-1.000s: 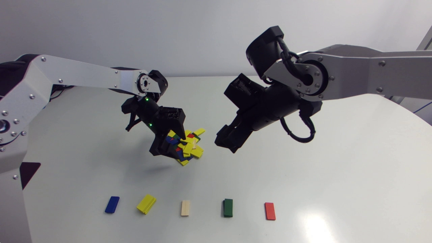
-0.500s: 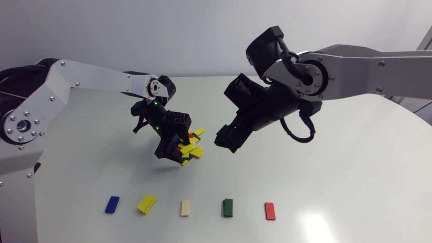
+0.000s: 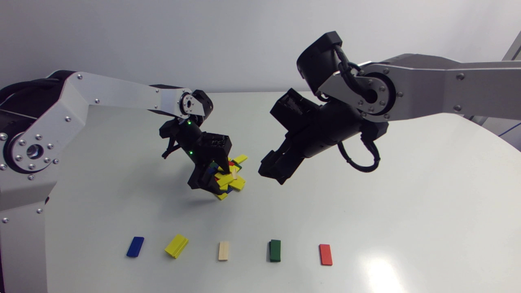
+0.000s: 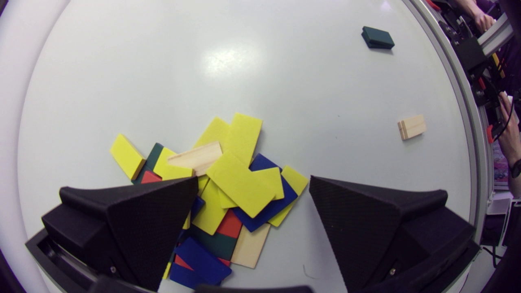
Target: Take domino bricks one by one from the mixed stack on the table and place each onto the existing stack of the same color.
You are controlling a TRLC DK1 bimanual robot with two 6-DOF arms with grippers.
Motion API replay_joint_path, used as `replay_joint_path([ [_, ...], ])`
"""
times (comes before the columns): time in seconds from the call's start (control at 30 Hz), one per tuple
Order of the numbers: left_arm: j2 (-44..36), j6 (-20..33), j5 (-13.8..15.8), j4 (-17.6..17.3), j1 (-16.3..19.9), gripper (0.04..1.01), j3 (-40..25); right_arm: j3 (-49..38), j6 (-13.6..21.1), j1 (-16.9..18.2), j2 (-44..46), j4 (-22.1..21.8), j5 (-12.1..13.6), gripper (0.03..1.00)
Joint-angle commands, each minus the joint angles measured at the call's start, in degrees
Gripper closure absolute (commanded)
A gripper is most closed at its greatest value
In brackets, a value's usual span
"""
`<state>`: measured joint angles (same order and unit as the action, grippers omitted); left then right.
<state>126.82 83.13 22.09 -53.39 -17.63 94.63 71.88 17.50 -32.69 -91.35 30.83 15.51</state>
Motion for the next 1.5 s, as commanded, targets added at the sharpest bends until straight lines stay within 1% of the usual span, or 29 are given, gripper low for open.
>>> replay_joint_path([
  [0.0,1.76,2.03,-0.2,-1.02,-0.92,0.074,1.52,-0.77,-0.97,0.08,0.03,-0.86,0.66,0.066],
  [0.13,1.85,1.15,-1.61,-1.02,-1.36,0.085,0.73,-0.95,-0.8,0.26,0.38,-0.86,0.84,0.066],
  [0.2,1.58,0.63,-1.61,-1.81,-1.18,0.095,0.38,-0.95,-0.8,0.34,0.38,-0.86,0.93,0.066],
  [0.37,-0.17,2.21,-2.49,-1.72,0.14,0.097,-2.08,-1.3,-0.62,0.17,0.38,-0.95,0.93,0.066],
  [0.47,-0.35,3.0,-2.84,-0.93,1.1,0.097,-1.91,-1.56,-0.62,-0.01,0.12,-1.3,0.93,0.066],
  [0.6,-0.26,2.74,-2.84,-0.93,1.37,0.097,-1.29,-2.0,-0.89,-0.36,0.21,-1.47,0.93,0.066],
  [0.83,-2.37,2.3,-3.19,-1.02,0.93,0.097,-3.05,-1.83,-0.89,-0.27,1.0,-1.03,0.84,0.066],
  [1.0,-4.13,2.21,-3.19,-1.55,2.16,0.105,-3.84,-2.62,-0.97,-0.36,1.44,-1.03,0.84,0.066],
  [1.07,-5.36,2.38,-3.19,-2.07,2.69,0.105,-4.98,-2.88,-0.97,-0.36,1.53,-1.12,0.84,0.066],
  [1.3,-9.84,2.56,-3.28,-2.07,3.57,0.105,-10.61,-2.79,-1.32,-1.33,1.88,-1.21,0.84,0.066],
  [1.47,-10.99,2.47,-3.28,-1.02,3.3,0.105,-13.51,-3.15,-1.76,-1.85,2.23,-1.3,0.75,0.066],
])
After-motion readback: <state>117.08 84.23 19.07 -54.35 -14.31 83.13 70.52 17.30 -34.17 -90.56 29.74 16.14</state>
